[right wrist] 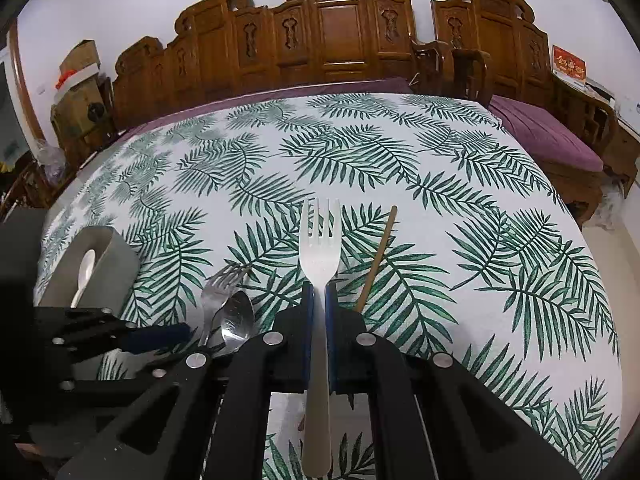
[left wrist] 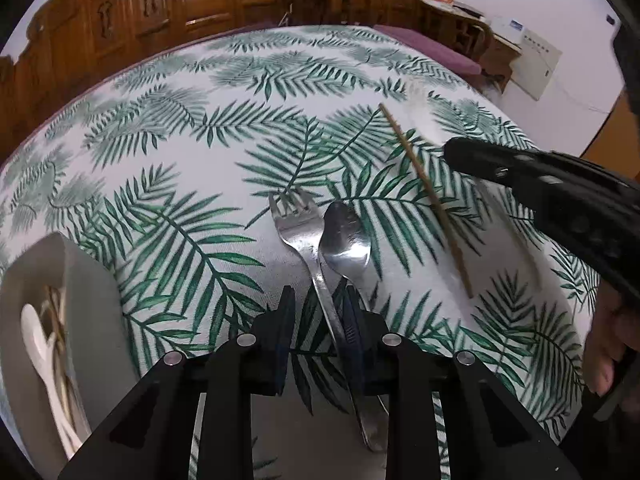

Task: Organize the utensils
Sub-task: 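Grasp another steel fork with the left tool while the right tool holds its fork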

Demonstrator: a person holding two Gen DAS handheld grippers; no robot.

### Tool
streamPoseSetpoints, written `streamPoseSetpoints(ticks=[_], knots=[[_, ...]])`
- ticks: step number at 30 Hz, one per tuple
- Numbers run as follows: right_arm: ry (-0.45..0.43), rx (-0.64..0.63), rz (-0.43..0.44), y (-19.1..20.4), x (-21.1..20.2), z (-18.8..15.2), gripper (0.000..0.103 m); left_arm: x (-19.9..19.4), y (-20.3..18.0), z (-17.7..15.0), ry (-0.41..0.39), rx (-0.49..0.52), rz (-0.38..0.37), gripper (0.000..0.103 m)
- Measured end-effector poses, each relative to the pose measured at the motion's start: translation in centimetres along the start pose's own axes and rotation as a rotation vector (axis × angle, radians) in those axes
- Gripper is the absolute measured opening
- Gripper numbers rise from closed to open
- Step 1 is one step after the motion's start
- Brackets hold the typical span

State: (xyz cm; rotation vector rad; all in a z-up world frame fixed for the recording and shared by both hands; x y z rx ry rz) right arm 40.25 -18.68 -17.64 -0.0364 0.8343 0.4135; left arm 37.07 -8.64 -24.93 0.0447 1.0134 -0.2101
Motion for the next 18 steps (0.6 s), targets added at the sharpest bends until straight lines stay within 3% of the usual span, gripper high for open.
streamPoseSetpoints(ticks=[5,7,18], knots=[[-0.004,-0.005,0.018,0.4,-0.3,0.0,0.007,0.4,-0.1,0.3,0.005,-0.003,0.028,0.019],[-0.009,-0.005,0.024,0.6,-0.4,-0.1,0.007,0.5,-0.3,0.4,0.006,0.006,0.030,0.010],[-0.018,0.022,0.031,1.3,-1.9,-1.2,0.007,-1.9,0.2,-1.1,0.014,-0.002,0.032,0.006]])
Point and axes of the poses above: each gripper's, at about its wrist camera, not at the fingertips, and x roughly the way its jaws point, y to its left, z to its top, the point moved 2 cm from there along x, roughly the way its jaws point, and after that the axes turned 1 degree about -y, right-handed, at the moved point
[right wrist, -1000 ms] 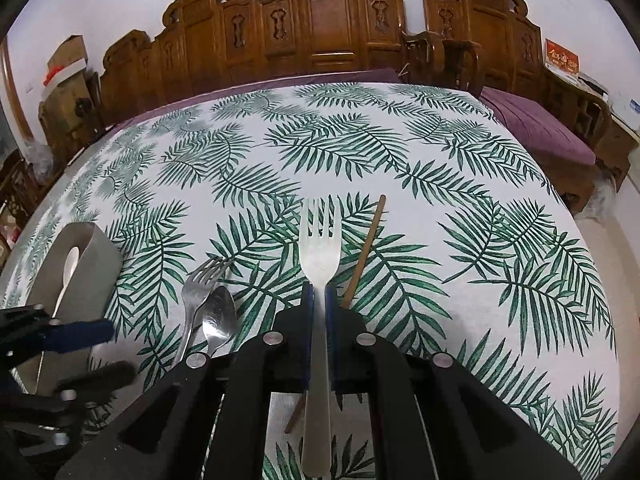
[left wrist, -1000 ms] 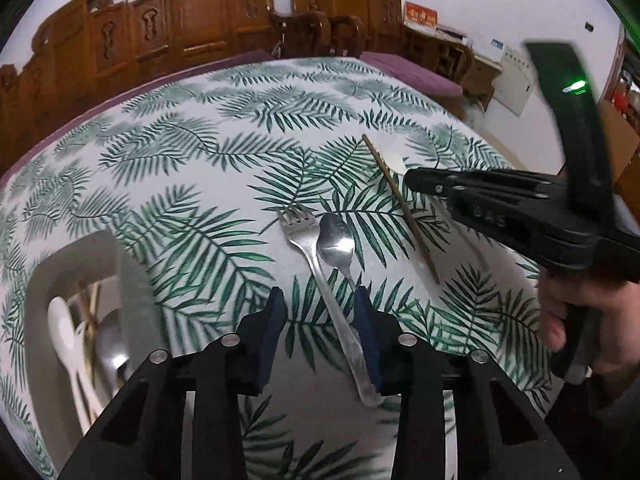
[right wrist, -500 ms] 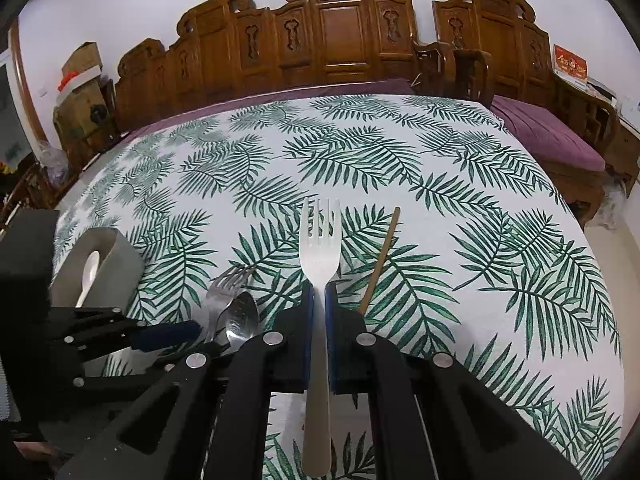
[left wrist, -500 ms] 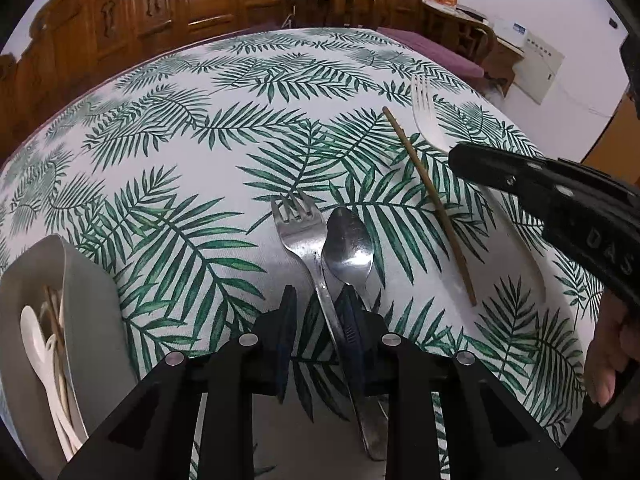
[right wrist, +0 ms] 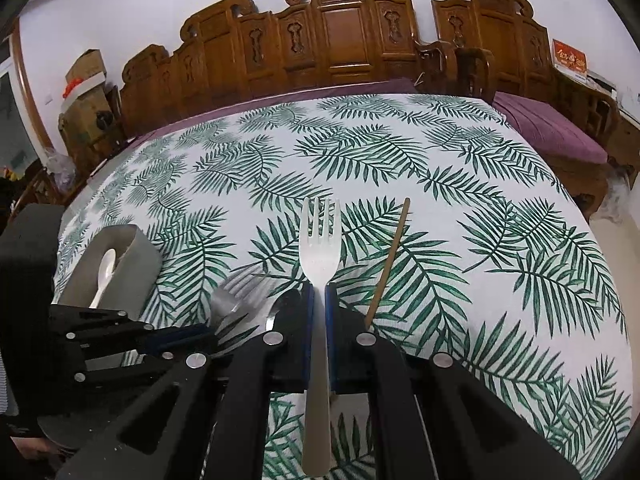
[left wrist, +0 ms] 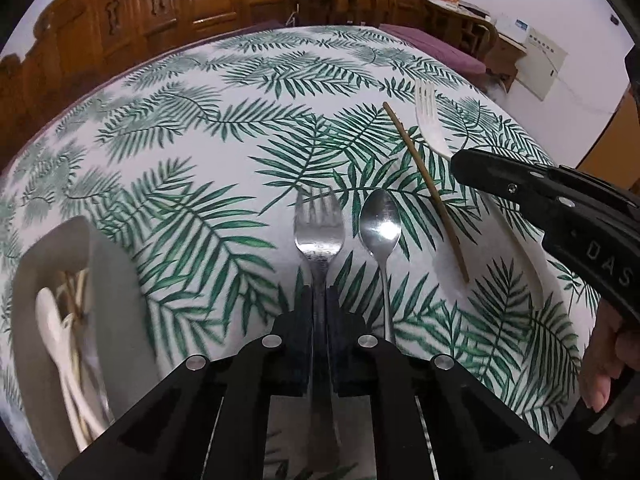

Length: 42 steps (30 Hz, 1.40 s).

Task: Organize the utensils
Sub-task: 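Grasp another steel fork with the left tool while the right tool holds its fork, then carry the steel fork into the tray and open the left tool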

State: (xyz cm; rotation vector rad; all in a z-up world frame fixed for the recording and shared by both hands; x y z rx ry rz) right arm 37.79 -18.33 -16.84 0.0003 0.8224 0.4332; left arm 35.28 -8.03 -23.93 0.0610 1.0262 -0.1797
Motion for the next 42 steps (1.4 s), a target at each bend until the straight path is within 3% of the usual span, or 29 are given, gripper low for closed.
streamPoseSetpoints(ticks=[8,23,35,42], knots=[[-0.013,-0.031,-0.007,2.0,-1.9,-0.6,0.007,-3.4,0.0,-1.2,-0.048,0.043,0.032,0.006],[-0.044,-0.066,0.039,5.5,-5.4,-0.8,0.007,-9.0,1.3,-1.7,-0.137,0.015,0.022,0.006],[-0.073,-0.124,0.089,10.0,-6.9,0.2,0.007,-14.7,5.3,-1.1,-0.227,-0.040,0.043,0.006],[-0.060,-0.145,0.112,12.1,-6.4,-0.4,0.007,-14.7,9.3,-1.9,-0.223,-0.084,0.085,0.006]])
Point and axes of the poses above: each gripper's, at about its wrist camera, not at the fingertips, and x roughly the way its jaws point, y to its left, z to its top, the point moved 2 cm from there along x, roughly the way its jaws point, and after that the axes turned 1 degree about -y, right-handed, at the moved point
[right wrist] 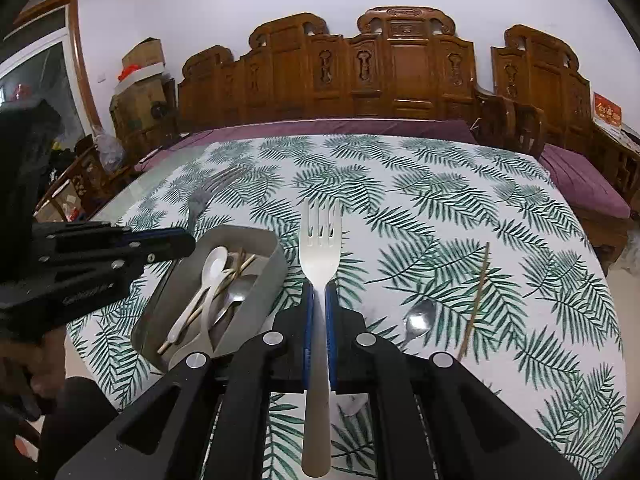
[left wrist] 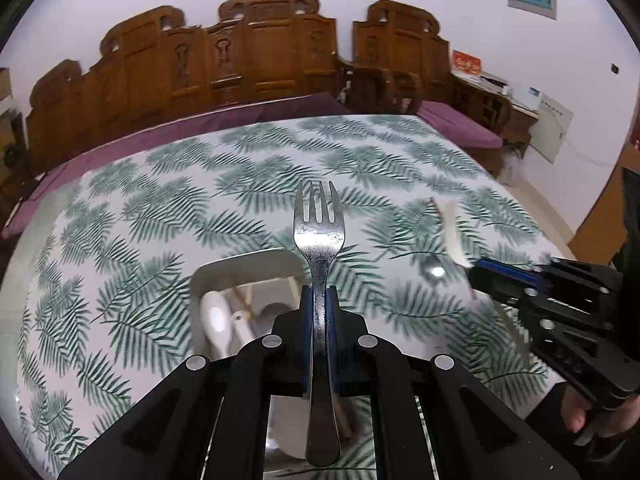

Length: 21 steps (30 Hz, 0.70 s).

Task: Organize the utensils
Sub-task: 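Carry the steel fork into the tray and open the left tool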

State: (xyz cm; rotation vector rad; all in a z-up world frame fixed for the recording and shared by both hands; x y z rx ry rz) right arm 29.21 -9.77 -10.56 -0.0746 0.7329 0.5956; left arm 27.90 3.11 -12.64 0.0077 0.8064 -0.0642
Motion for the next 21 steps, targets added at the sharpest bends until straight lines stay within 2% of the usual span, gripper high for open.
streamPoseSetpoints(ticks=[10,21], knots=[[0.024,-0.011,0.031,1.4,1.0,-0.9,0.007,3.6,3.9,-2.6,0.082,-0.031,0.067,0.006],[0.035,-0.010,0.037,1.5,1.1,-1.4,0.007,7.3,5.0,-4.7,0.171,-0.042,0.103,0.006]])
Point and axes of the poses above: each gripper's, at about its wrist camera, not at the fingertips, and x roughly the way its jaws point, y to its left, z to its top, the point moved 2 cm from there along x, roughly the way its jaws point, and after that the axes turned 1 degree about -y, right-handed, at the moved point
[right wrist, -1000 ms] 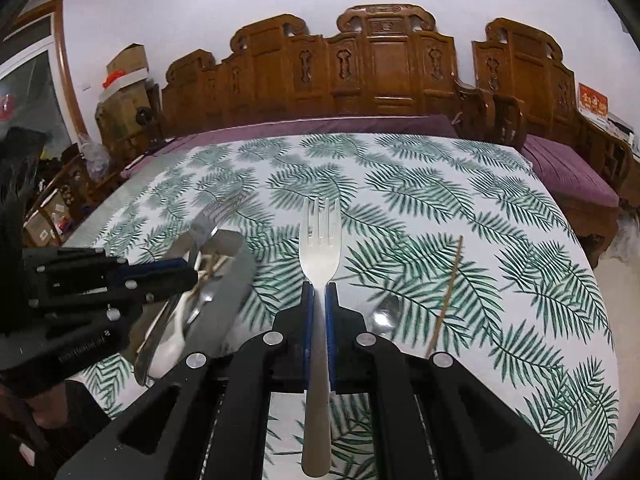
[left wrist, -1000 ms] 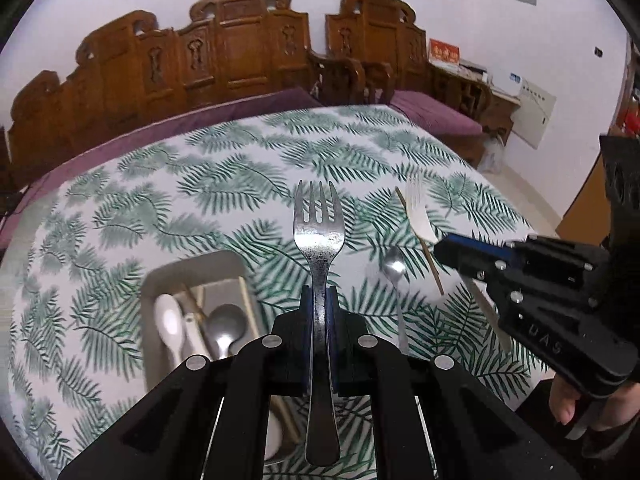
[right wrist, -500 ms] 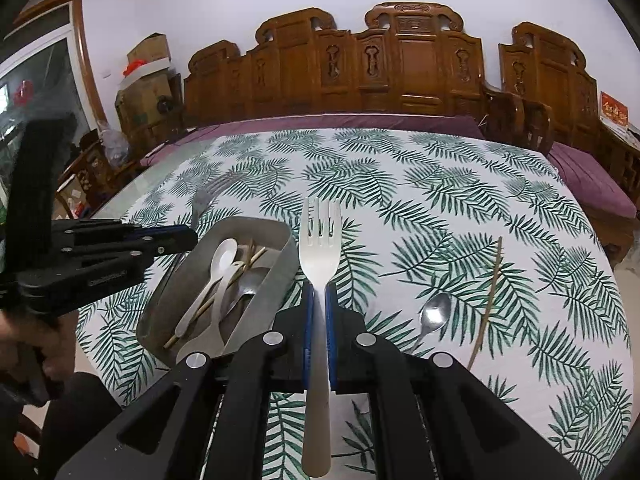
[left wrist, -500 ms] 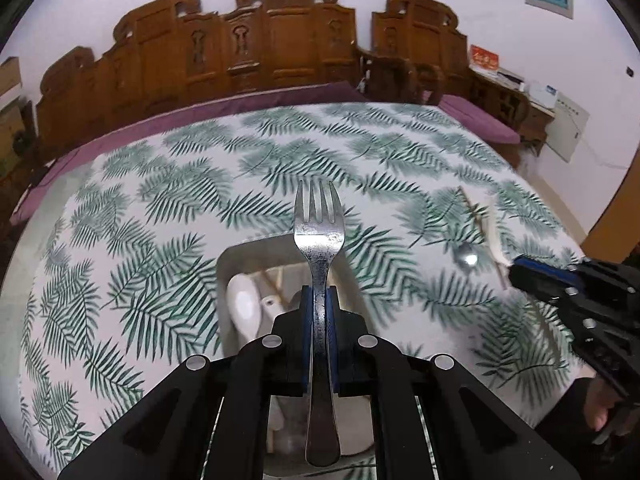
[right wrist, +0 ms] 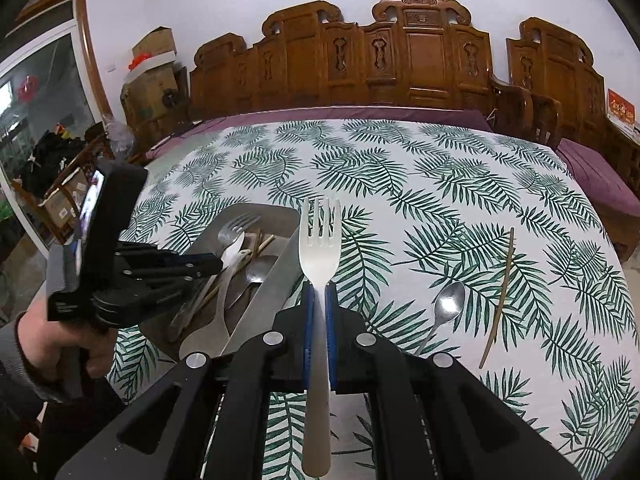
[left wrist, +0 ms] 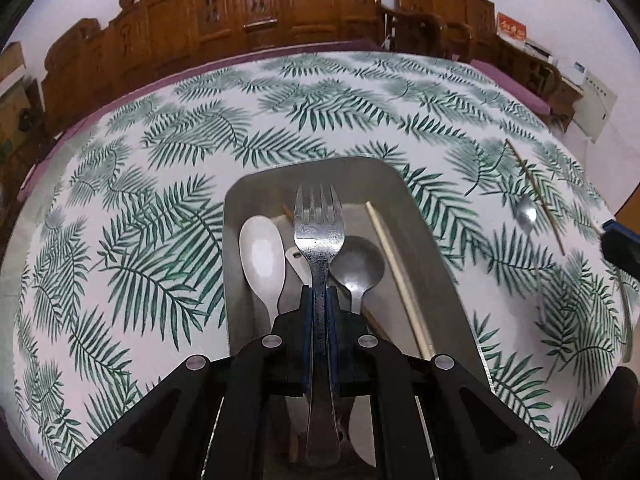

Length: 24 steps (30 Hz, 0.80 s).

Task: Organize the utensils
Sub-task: 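Carry the steel fork into the tray and open the left tool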

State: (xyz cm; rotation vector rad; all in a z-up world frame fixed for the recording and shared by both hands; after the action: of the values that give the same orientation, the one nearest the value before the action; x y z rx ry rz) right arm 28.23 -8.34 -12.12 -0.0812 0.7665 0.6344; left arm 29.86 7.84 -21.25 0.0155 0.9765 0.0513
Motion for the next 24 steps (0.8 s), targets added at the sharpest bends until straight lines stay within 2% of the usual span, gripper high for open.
streamPoseSetpoints(ticks=[11,17,24], knots=[[0.008,0.002,0.005,0.0,0.3,-0.2,0.007,1.1,-0.5,0.1,0.041,0.003,0.014,0.006],[0.007,-0.008,0.010,0.6,0.1,0.0,0.007,-0.5,-0.3,-0.2,0.010,-0.005,-0.001,0.006],[0.009,-0.025,0.028,2.2,0.5,0.6,0.007,-4.5,0.7,-1.5,-0.061,-0.043,-0.033,0.006]])
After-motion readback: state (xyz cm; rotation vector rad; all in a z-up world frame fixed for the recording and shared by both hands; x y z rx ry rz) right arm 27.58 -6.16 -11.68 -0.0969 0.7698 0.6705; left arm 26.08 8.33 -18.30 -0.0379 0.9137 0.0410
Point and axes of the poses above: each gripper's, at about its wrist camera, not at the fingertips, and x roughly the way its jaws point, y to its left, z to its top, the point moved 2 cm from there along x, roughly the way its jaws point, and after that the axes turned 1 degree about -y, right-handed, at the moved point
